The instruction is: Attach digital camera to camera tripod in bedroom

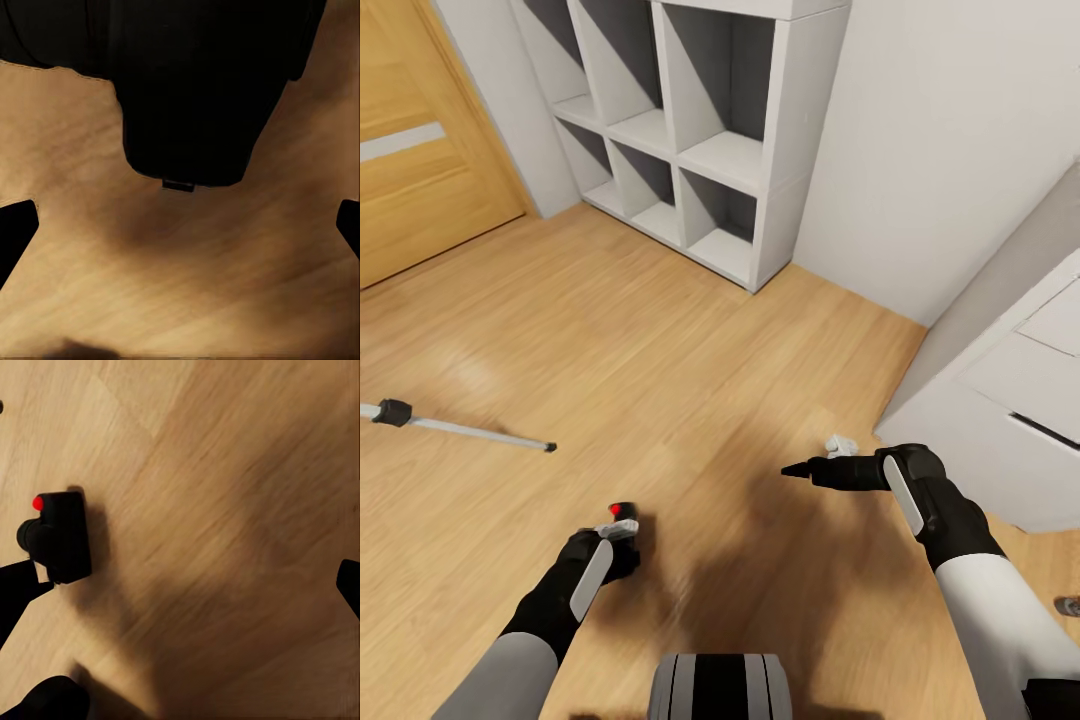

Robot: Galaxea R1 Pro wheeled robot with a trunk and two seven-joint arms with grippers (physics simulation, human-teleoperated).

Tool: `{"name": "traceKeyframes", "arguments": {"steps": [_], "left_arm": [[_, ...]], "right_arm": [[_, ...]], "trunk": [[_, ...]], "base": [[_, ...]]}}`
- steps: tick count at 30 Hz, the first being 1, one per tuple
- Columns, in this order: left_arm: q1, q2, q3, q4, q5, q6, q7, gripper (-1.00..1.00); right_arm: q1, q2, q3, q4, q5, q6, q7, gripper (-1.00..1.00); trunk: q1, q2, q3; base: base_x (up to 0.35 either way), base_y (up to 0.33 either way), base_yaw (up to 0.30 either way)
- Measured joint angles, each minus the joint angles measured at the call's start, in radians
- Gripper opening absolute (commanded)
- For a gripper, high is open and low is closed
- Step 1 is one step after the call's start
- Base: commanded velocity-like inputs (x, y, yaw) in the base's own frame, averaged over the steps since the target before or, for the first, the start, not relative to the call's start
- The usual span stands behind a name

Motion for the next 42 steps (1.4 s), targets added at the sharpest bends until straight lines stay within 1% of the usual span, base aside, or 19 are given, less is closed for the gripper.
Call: {"name": "traceKeyframes", "arguments": {"steps": [9,11,15,18,25,29,37,42], "left_arm": [[0.000,0.001,0.000,0.000,0.000,0.000,0.000,1.00],[0.001,0.007,-0.010,0.011,0.002,-0.011,-0.012,1.00],[0.000,0.003,-0.030,0.034,0.001,-0.034,-0.034,1.00],[-0.001,0.000,-0.047,0.021,-0.001,-0.051,-0.018,1.00],[-0.001,-0.002,-0.014,-0.004,-0.001,-0.064,-0.003,1.00],[-0.001,-0.001,-0.007,-0.006,0.000,-0.075,0.000,1.00],[-0.002,-0.001,-0.008,0.021,-0.002,-0.107,0.001,1.00],[-0.002,0.001,-0.030,0.049,-0.003,-0.135,-0.003,1.00]], "right_arm": [[0.000,0.000,0.000,0.000,0.000,0.000,0.000,1.00],[0.000,0.000,0.000,0.000,0.000,0.001,0.000,1.00],[0.000,0.001,0.000,0.000,0.001,0.002,-0.001,1.00],[0.000,0.001,0.000,0.000,0.001,0.002,-0.001,1.00],[0.000,0.001,0.000,0.000,0.002,0.002,-0.001,1.00],[0.000,0.000,0.000,0.000,0.002,0.001,-0.002,1.00],[0.000,0.000,0.000,0.000,0.002,0.001,-0.003,1.00],[0.000,0.000,0.000,0.000,0.002,0.000,-0.004,1.00]], "trunk": [[0.000,0.000,0.000],[0.000,0.000,0.000],[0.000,0.000,0.000],[0.000,0.000,0.000],[0.000,0.000,0.000],[0.000,0.000,0.000],[0.000,0.000,0.000],[0.000,0.000,0.000]], "base": [[-0.026,0.000,0.000],[0.000,0.000,0.000],[0.000,0.000,0.000],[0.000,0.000,0.000],[0.000,0.000,0.000],[0.000,0.000,0.000],[0.000,0.000,0.000],[0.000,0.000,0.000]]}}
